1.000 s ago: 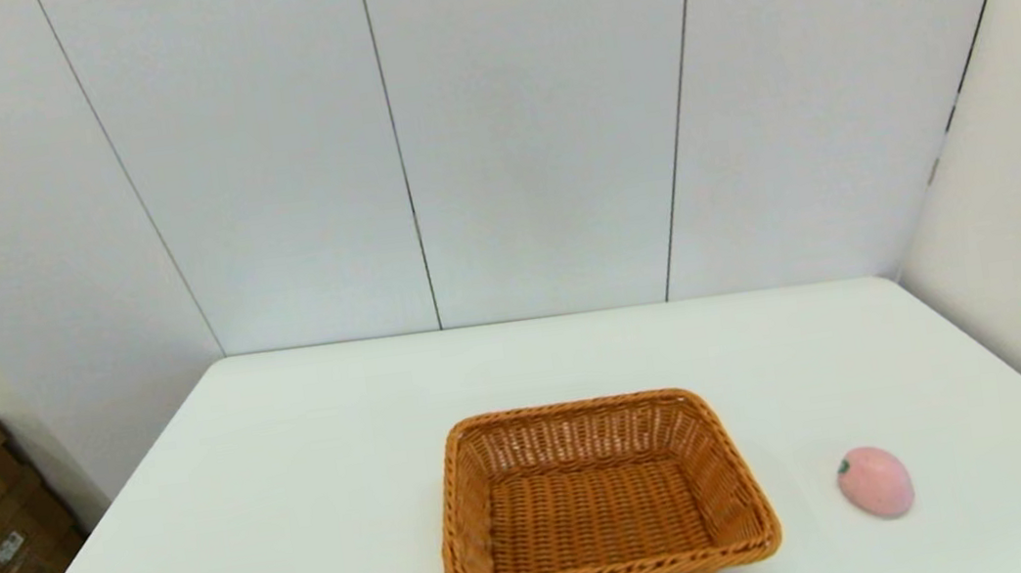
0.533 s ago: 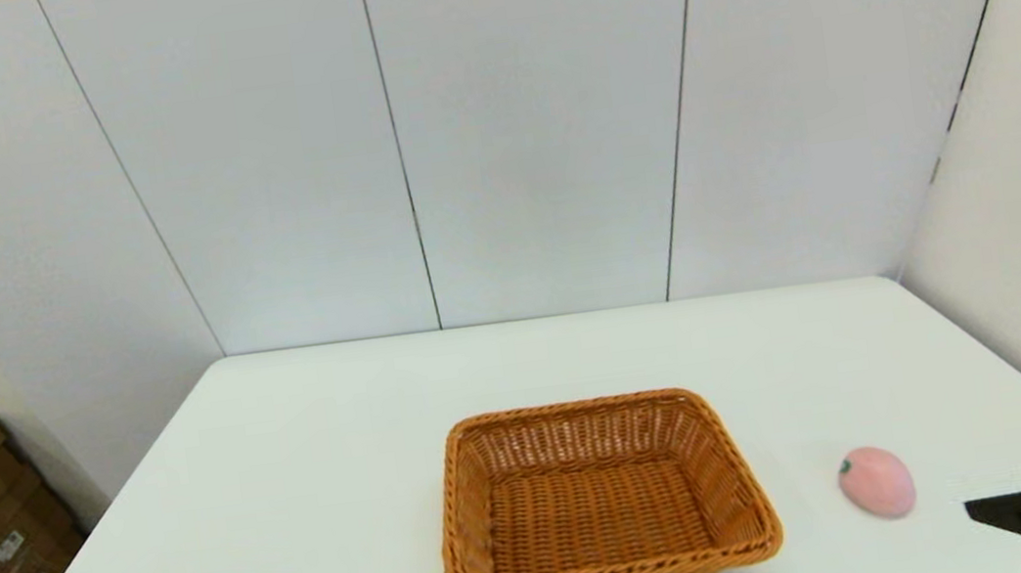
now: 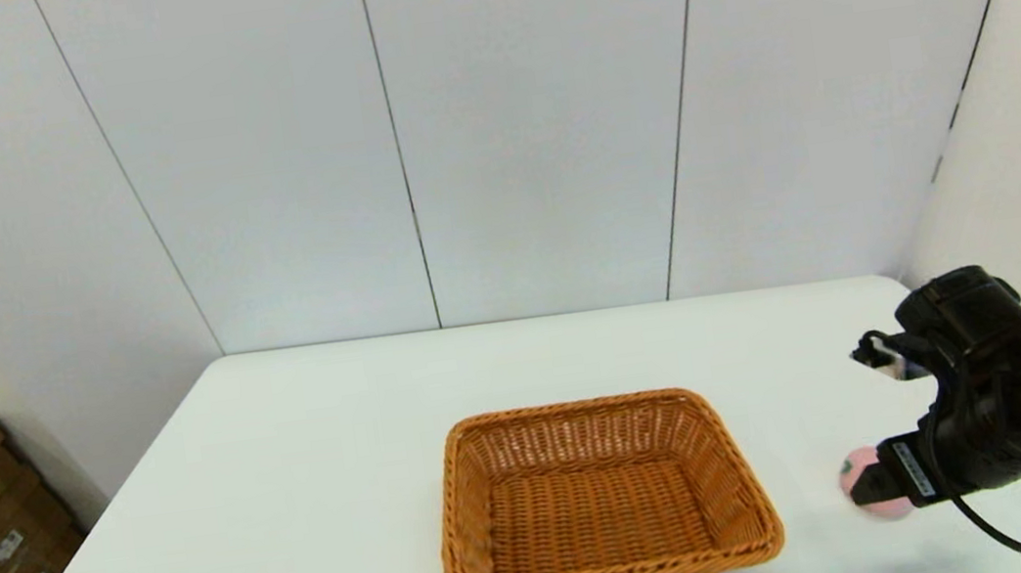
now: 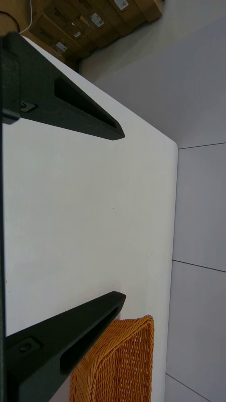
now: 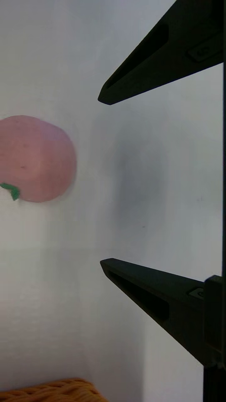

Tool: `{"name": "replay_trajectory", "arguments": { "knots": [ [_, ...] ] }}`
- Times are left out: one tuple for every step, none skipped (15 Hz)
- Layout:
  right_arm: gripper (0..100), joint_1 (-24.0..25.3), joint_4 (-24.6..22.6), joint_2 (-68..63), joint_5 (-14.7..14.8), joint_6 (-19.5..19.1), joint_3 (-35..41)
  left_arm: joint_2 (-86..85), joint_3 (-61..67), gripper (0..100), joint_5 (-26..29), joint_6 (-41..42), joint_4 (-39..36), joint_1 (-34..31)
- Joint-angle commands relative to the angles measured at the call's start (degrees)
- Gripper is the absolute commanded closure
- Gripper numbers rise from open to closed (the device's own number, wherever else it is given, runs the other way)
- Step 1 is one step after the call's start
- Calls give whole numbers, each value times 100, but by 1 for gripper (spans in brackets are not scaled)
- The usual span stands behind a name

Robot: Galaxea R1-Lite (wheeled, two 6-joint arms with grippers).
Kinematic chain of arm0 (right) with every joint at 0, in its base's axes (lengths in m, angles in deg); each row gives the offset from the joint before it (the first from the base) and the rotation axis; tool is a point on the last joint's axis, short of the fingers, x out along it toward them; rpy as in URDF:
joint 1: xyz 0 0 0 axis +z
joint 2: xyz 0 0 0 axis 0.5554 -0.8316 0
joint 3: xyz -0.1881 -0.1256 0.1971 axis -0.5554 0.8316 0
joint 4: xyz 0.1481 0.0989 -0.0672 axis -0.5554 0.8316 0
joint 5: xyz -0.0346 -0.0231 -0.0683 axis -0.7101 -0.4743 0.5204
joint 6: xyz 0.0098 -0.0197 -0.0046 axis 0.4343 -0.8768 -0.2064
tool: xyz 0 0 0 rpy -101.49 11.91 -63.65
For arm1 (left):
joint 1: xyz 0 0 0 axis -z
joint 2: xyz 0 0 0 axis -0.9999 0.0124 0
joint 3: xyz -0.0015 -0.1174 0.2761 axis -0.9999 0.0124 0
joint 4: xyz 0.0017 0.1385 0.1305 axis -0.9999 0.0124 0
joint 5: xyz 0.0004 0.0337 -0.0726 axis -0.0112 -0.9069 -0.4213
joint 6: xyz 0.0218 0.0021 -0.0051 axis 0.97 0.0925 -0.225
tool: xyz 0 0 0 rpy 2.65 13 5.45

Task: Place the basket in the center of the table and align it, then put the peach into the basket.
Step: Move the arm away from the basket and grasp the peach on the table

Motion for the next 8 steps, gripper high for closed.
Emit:
{"name": "replay_trajectory", "arguments": {
  "knots": [
    [0,-90,-11,-322,10,18,-149,2,0,0,0,-22,-1,0],
    [0,-151,-11,-401,10,18,-202,2,0,0,-9,-22,-1,0],
    [0,-222,-20,-498,1,18,-281,2,0,0,-9,-22,-1,0],
    [0,-292,-29,-630,1,9,-334,2,0,0,-9,-30,-1,0],
    [0,-336,-29,-709,-8,9,-387,2,0,0,0,-30,-1,0],
    [0,-371,-38,-770,-8,9,-413,2,0,0,0,-30,-1,0],
    [0,-406,-38,-814,-16,9,-431,2,0,0,0,-39,-1,0],
    [0,-424,-46,-850,-16,9,-439,2,0,0,-9,-57,-1,0]
  ]
}}
